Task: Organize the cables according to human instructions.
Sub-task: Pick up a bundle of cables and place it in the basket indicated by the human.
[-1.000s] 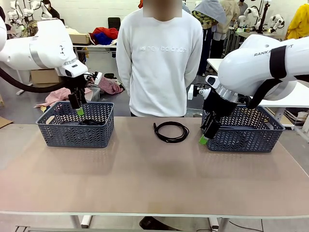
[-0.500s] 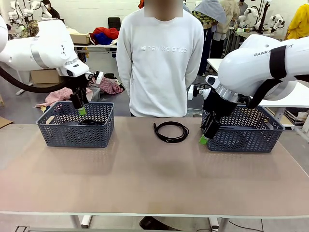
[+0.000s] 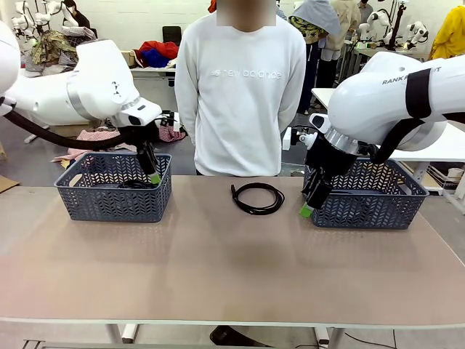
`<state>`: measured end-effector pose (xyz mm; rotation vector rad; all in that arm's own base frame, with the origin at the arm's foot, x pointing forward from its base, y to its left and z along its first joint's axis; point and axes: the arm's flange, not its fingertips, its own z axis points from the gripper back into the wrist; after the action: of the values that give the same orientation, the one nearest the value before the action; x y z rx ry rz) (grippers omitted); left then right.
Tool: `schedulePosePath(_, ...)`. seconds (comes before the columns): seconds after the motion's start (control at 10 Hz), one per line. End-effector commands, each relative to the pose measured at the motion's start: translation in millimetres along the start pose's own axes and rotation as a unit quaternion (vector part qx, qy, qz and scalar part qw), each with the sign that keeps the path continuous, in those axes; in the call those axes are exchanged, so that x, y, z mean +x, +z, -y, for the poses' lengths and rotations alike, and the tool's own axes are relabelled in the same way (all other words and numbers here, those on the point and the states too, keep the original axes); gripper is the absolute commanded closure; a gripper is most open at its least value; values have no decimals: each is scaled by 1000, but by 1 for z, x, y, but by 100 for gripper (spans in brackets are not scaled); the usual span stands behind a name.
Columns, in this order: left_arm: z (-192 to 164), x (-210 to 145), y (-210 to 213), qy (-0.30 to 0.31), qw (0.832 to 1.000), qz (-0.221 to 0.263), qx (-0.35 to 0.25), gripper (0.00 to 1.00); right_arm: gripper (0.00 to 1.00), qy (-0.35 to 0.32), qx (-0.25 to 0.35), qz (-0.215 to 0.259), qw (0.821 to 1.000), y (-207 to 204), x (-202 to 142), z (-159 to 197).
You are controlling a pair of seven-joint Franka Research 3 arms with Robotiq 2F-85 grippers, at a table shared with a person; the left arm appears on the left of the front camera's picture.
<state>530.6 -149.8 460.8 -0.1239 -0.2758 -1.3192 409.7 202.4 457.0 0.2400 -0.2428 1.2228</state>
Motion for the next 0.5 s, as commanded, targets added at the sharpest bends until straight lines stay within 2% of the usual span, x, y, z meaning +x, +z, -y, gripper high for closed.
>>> schedulePosePath(0.0,32,-2,-4,24,999,21,3,0,0,0,-3,0,1000,1,3,1)
schedulePosePath(0.4,73,6,-21,41,997,46,-40,0,0,0,-3,0,1000,1,3,1)
